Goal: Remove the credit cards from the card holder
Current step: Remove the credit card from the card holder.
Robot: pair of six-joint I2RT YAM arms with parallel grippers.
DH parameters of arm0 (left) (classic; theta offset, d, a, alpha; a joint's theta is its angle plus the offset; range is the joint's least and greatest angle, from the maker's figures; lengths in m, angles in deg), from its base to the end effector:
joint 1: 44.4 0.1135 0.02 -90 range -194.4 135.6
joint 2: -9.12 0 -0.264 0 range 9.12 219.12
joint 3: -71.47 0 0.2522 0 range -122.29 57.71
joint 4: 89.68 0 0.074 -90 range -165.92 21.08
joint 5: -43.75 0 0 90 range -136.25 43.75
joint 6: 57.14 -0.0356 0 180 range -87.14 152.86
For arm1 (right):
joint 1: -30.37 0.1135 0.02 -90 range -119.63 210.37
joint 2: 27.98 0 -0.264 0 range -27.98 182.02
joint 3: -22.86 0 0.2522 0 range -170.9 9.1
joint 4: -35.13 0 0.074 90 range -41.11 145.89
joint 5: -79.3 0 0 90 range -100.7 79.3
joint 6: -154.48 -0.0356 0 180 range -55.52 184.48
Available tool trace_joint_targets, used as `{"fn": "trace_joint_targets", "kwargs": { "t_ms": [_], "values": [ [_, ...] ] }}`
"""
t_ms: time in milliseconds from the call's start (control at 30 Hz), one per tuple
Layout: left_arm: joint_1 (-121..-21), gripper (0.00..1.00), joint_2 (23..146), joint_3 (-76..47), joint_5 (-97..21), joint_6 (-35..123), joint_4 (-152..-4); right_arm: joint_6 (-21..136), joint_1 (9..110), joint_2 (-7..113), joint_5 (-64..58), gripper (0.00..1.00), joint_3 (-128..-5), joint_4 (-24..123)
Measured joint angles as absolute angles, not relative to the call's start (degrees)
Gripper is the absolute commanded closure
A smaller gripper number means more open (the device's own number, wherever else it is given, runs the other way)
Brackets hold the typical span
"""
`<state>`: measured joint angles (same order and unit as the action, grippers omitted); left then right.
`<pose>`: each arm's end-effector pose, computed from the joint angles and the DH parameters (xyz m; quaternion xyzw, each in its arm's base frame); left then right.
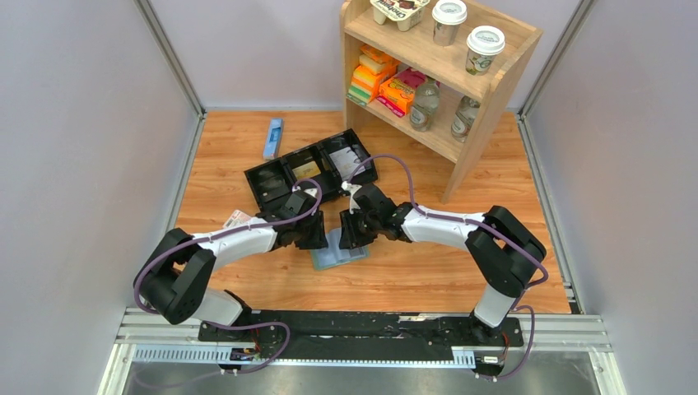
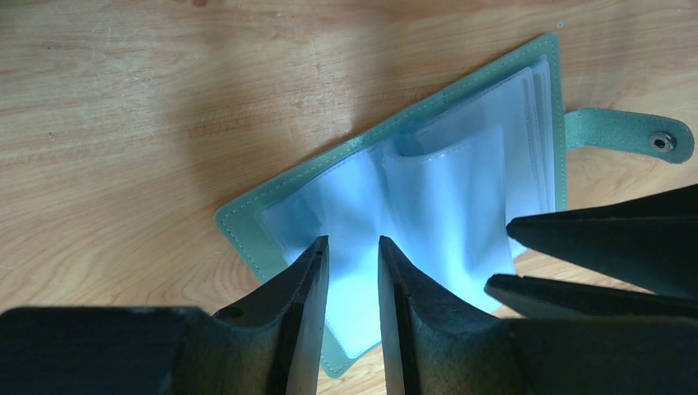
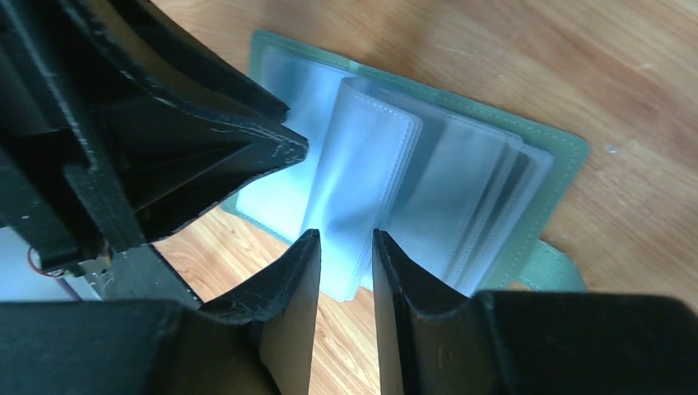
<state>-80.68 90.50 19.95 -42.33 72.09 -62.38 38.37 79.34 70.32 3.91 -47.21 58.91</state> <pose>0.2070 -0.1549 0.1569 -0.0150 0.9586 -0.1989 0.2033 0.2211 0.2677 0.1700 -0.2264 0.9111 0.2920 0.1827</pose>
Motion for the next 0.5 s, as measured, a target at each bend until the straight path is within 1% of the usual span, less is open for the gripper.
{"fn": "trace_joint_targets", "kwargs": {
  "t_ms": [400,500],
  "values": [
    [-80.8,0.64,87.2,23.6,-43.0,73.6,-65.6,37.3,79.5,70.8,11.3,0.67,-48.2,55.0],
    [-81.0,0.64,84.8,25.5,-43.6,74.3,-65.6,37.2,79.8,72.2,12.3,0.64,-49.4,54.4]
  ]
}}
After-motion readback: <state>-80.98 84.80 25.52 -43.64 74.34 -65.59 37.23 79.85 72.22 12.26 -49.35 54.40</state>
